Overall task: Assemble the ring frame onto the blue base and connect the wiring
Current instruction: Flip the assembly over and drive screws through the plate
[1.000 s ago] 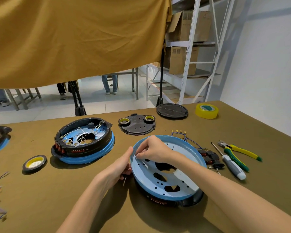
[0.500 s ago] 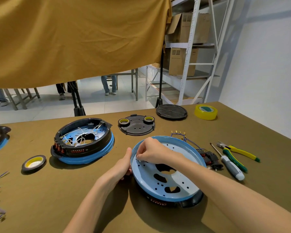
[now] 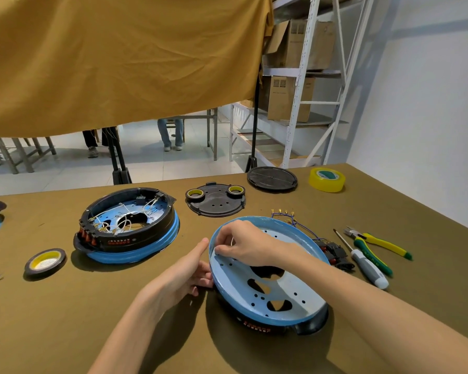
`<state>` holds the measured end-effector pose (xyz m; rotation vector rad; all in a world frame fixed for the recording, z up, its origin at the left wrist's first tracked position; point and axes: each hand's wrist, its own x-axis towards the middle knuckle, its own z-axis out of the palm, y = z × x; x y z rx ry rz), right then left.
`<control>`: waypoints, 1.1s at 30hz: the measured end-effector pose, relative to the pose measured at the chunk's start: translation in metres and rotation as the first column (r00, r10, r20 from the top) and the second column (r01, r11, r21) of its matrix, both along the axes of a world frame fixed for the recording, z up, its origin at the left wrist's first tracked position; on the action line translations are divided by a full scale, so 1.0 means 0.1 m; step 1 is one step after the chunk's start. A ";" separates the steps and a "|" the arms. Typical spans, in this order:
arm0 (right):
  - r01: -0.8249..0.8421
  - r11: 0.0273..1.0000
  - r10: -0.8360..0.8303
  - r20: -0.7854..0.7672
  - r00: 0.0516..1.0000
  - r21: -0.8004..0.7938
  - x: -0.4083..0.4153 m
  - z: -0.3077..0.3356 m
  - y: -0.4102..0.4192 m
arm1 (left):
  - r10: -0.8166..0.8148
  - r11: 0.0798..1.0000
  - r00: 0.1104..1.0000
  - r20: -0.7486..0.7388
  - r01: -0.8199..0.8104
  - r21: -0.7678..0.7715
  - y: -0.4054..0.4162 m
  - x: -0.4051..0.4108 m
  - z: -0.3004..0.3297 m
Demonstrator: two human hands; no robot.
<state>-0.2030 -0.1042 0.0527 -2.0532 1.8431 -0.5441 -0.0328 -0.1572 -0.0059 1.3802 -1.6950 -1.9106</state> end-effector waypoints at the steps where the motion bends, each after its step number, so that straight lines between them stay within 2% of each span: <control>1: -0.001 0.999 -0.001 -0.053 0.999 -0.036 0.00 -0.01 0.02 | 0.001 0.999 0.999 -0.050 0.001 0.036 0.02 0.01 -0.01; 3: -0.028 0.993 0.012 -0.145 0.989 -0.112 0.00 -0.07 0.05 | 0.050 0.996 0.992 -0.120 -0.041 0.077 0.06 0.02 -0.05; 4: -0.054 0.990 0.035 -0.142 0.989 -0.127 0.01 -0.10 0.06 | 0.087 0.993 0.986 -0.145 -0.074 0.088 0.08 0.03 -0.07; 7: -0.090 0.991 0.086 -0.049 0.995 -0.097 -0.01 -0.13 0.10 | 0.174 0.980 0.964 -0.203 -0.150 0.128 0.12 0.02 -0.10; 12: -0.029 0.992 0.031 0.012 0.999 -0.121 -0.05 -0.10 0.10 | 0.306 0.947 0.935 -0.178 -0.280 0.155 0.15 -0.02 -0.15; 16: -0.001 0.988 -0.001 -0.009 1.000 -0.156 -0.01 -0.11 0.09 | 0.329 0.939 0.922 -0.201 -0.298 0.173 0.16 -0.01 -0.19; 24: -0.028 0.989 0.042 0.090 0.995 -0.147 -0.01 -0.13 0.12 | 0.318 0.944 0.919 -0.234 -0.285 0.164 0.16 -0.03 -0.24; 27: 0.032 0.985 -0.011 0.125 0.992 -0.169 -0.03 -0.16 0.12 | 0.312 0.947 0.919 -0.239 -0.281 0.156 0.15 -0.04 -0.26; 33: 0.010 0.975 -0.014 -0.018 1.000 -0.223 0.00 -0.16 0.12 | 0.287 0.957 0.928 -0.236 -0.265 0.119 0.17 -0.03 -0.26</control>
